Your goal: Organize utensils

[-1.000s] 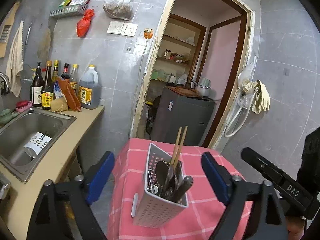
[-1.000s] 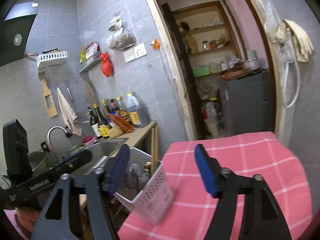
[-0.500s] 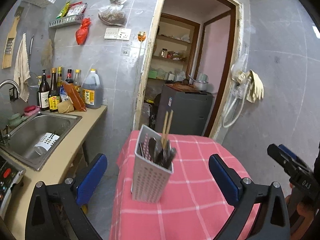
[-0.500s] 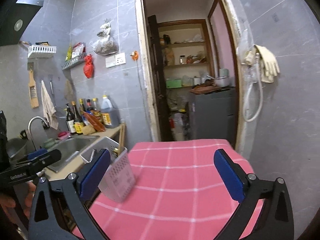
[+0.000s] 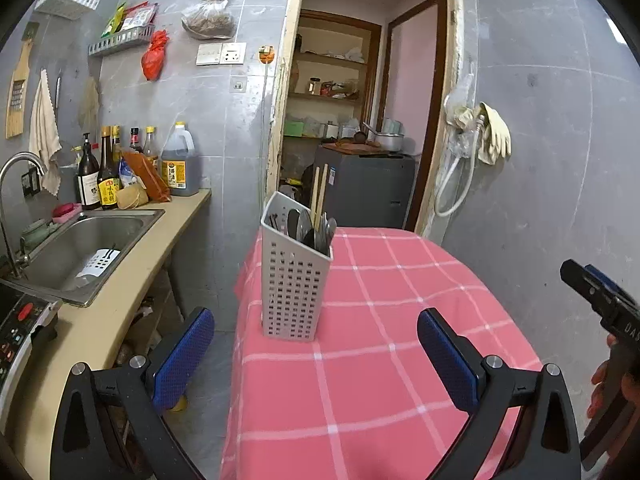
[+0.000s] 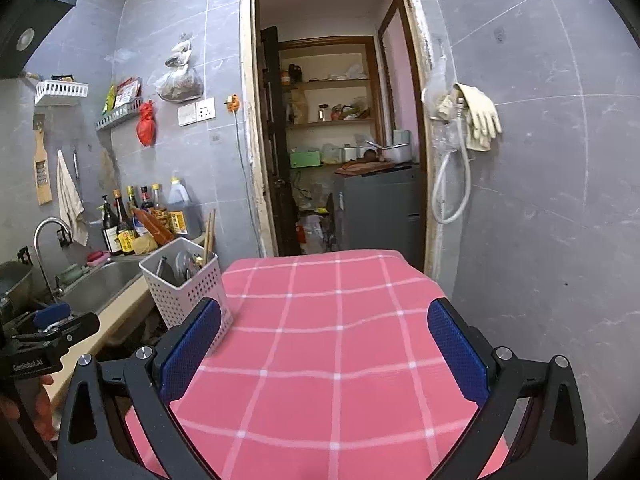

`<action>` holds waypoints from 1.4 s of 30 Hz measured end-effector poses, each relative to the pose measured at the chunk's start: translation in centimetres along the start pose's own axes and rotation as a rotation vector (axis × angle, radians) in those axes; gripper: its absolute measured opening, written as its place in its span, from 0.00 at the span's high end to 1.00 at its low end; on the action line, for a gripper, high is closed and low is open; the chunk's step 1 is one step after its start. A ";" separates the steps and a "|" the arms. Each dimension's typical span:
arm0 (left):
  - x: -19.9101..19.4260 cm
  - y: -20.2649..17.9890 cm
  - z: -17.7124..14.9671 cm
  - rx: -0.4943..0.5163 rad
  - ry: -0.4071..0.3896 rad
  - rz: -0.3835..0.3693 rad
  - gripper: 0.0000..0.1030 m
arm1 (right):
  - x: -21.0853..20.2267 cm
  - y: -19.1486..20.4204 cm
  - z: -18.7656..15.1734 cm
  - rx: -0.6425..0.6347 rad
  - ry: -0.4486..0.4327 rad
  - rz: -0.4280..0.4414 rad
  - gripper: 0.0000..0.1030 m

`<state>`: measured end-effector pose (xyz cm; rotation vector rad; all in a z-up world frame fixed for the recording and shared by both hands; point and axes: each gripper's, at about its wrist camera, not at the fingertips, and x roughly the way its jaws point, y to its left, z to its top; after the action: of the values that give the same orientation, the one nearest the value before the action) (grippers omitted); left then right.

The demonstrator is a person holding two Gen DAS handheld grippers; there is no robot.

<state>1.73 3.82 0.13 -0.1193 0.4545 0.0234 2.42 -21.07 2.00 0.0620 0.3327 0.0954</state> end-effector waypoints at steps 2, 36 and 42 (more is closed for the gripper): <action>-0.5 -0.1 -0.7 0.012 -0.005 0.001 0.01 | -0.6 -0.1 -0.6 0.000 -0.001 -0.016 0.01; -0.8 0.1 -2.2 0.003 -0.004 -0.030 0.01 | 0.2 1.2 -3.3 0.017 0.062 -0.010 0.01; -0.8 0.1 -2.2 0.003 -0.005 -0.030 0.01 | 0.2 1.2 -3.3 0.020 0.061 -0.010 0.01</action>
<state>0.02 3.67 -1.46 -0.1235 0.4474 -0.0064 1.44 -19.76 -1.06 0.0775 0.3951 0.0841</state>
